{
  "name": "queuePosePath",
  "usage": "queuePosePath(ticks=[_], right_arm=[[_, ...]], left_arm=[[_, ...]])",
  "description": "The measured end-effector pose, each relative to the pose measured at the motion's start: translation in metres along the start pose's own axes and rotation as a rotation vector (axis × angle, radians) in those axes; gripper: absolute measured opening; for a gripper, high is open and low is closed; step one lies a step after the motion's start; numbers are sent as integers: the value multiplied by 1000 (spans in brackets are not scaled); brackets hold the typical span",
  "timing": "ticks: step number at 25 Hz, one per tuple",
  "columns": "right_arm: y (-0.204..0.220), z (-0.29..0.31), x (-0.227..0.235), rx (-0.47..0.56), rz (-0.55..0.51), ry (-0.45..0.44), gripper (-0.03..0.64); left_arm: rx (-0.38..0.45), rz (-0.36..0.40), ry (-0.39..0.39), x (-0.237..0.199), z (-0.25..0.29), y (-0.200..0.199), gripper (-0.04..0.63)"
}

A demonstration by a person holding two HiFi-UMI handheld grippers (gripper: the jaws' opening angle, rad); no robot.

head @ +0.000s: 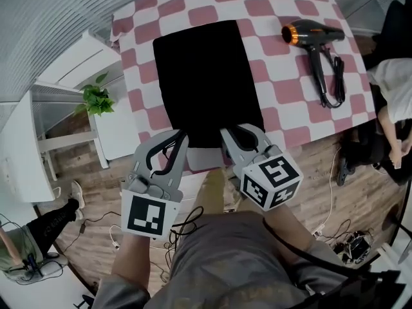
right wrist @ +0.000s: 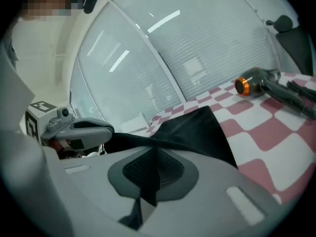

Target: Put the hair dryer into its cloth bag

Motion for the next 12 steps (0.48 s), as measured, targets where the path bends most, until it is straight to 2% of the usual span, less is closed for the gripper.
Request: queuePosePath(ticks=[2, 6, 9, 12], right_arm=[[-9, 1, -4, 3, -53, 7, 25], [-18, 5, -9, -16, -167, 30, 25], [-16, 5, -10, -29, -185, 37, 25], [-14, 3, -10, -40, -212, 48, 25]], left_arm=[[10, 9, 6, 0, 1, -1, 22], [0, 31, 62, 7, 6, -5, 194], [-27, 63, 88, 18, 17, 0, 214], [-64, 124, 75, 24, 30, 0, 215]])
Point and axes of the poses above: the fingertips, and each gripper's own axes: z forward along the fingers, x to its right, y out of its underside, the point moved 8 cm from there along -z, backward along the fingers, and after that the axes turned 6 degrees about -x, right-handed, at the moved point
